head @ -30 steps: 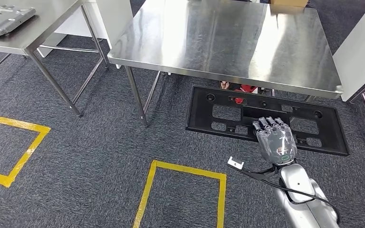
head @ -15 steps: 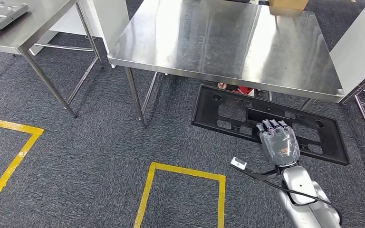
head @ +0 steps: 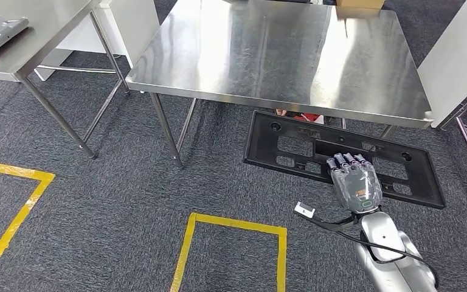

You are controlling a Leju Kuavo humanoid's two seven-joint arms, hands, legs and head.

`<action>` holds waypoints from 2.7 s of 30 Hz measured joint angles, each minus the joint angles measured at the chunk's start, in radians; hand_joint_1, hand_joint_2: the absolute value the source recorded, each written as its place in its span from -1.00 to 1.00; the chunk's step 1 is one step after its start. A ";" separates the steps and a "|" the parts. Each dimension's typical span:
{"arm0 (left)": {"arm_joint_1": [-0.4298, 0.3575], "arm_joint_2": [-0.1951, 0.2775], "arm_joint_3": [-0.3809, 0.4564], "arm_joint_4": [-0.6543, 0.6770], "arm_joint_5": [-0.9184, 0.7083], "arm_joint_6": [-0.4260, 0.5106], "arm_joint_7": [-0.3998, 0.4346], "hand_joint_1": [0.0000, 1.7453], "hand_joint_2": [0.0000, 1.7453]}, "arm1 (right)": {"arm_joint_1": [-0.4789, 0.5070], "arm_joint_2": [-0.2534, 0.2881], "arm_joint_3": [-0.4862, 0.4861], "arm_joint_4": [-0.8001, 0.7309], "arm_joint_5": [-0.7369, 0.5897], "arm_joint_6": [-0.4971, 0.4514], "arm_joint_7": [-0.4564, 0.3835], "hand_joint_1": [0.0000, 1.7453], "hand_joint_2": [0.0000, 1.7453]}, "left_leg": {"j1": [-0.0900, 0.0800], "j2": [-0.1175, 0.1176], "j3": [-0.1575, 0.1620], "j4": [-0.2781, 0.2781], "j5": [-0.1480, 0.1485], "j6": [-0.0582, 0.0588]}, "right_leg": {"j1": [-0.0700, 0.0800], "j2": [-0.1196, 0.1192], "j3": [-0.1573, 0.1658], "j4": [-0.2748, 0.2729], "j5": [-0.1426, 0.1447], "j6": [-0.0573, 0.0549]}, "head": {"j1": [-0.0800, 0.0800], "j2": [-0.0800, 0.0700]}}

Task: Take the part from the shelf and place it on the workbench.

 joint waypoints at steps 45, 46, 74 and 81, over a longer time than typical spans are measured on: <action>0.000 0.007 0.000 0.000 0.009 -0.006 -0.002 -1.00 1.00 | -0.028 0.007 0.029 0.018 0.000 0.013 0.013 1.00 1.00 | -0.009 -0.004 0.165 -0.301 0.126 0.070 | 0.012 0.005 -0.118 0.268 -0.107 0.036 | 0.003 0.000; 0.001 0.007 0.000 0.000 0.009 -0.006 -0.002 -1.00 1.00 | -0.026 0.007 0.030 0.021 0.000 0.012 0.014 1.00 1.00 | -0.009 -0.004 0.173 -0.301 0.118 0.068 | 0.009 0.005 -0.144 0.286 -0.109 0.041 | 0.003 0.000; 0.007 0.015 0.001 0.000 0.010 -0.009 -0.003 -1.00 1.00 | -0.042 0.015 0.045 0.048 0.000 0.004 0.033 1.00 1.00 | -0.028 -0.020 0.061 -0.287 0.192 0.066 | 0.030 0.017 0.115 0.042 -0.104 0.020 | -0.003 0.000; 0.004 0.009 0.001 0.000 0.005 -0.009 0.000 -1.00 1.00 | -0.053 0.000 0.075 0.068 0.000 0.015 0.094 1.00 1.00 | -0.019 -0.028 0.205 -0.293 0.091 0.066 | 0.006 0.002 -0.101 0.126 -0.118 0.065 | -0.001 0.000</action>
